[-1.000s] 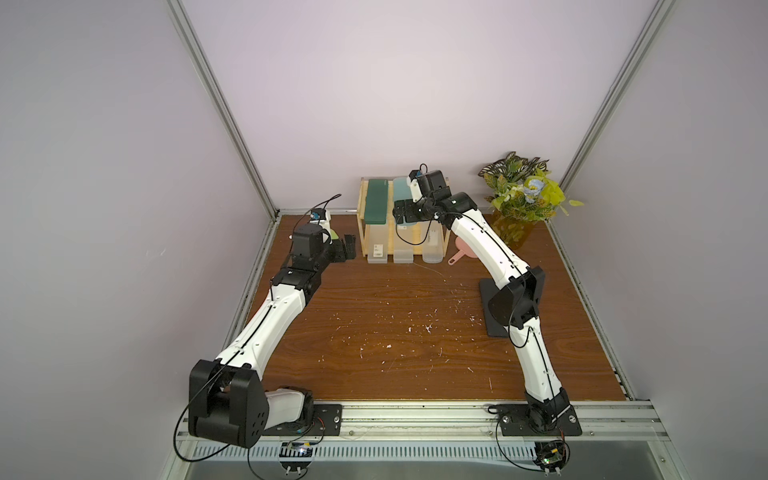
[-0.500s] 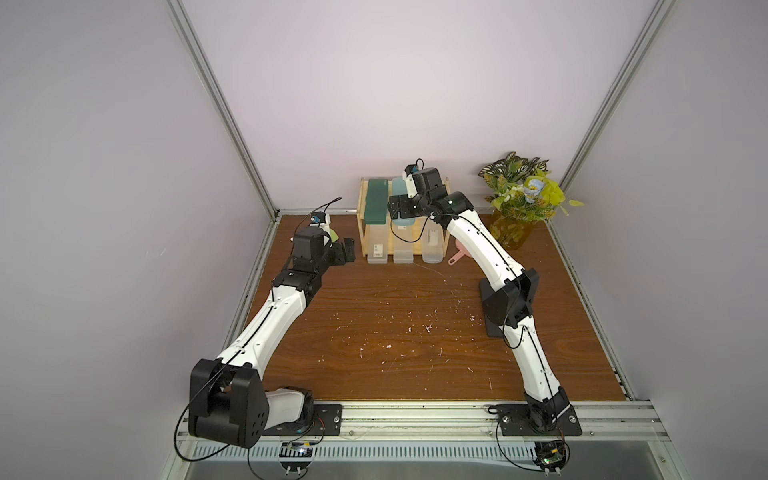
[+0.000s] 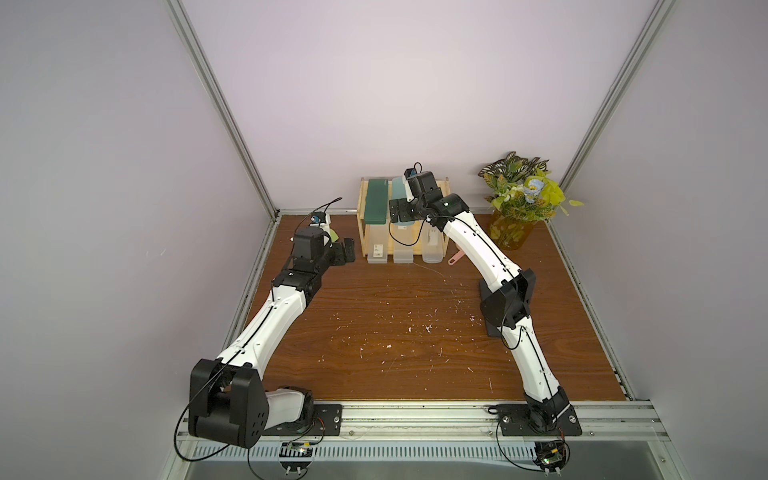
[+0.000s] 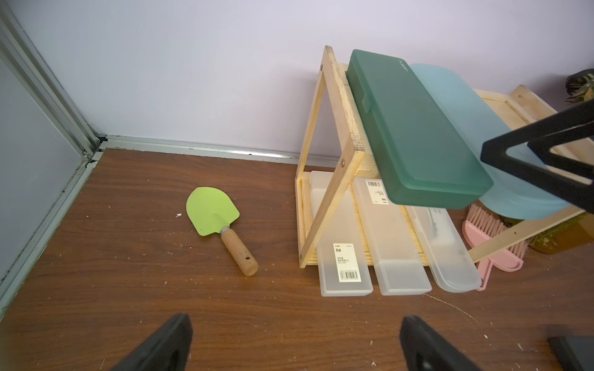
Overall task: Remove the pencil cases from the shelf
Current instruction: Pick up the pencil case from the shelf.
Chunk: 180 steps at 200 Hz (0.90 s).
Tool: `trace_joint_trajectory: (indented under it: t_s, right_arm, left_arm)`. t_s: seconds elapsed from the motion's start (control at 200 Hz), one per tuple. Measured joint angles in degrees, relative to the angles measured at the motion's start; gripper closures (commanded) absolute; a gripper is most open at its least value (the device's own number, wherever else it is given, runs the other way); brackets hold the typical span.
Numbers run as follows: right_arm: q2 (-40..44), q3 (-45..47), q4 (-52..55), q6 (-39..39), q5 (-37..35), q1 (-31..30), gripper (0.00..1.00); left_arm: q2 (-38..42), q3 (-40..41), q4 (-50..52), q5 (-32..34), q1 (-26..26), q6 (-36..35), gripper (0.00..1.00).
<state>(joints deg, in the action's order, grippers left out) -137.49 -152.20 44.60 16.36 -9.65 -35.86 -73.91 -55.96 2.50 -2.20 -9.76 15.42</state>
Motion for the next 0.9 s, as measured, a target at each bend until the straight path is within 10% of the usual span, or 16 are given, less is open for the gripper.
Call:
trace_joint_trajectory:
  t_s: [0.395, 0.711, 0.901]
  right_arm:
    - [-1.49, -0.15, -0.37, -0.61, -2.08, -1.07, 0.01]
    - [-1.49, -0.35, -0.13, 0.59, -3.54, -0.31, 0.41]
    - [-1.49, -0.31, 0.02, 0.57, -3.41, 0.37, 0.42]
  left_arm:
    - [-0.02, 0.55, 0.28, 0.15, 0.0, -0.33, 0.01]
    - [-0.02, 0.55, 0.33, 0.37, 0.0, -0.46, 0.01]
    - [-0.02, 0.55, 0.35, 0.59, 0.0, -0.59, 0.01]
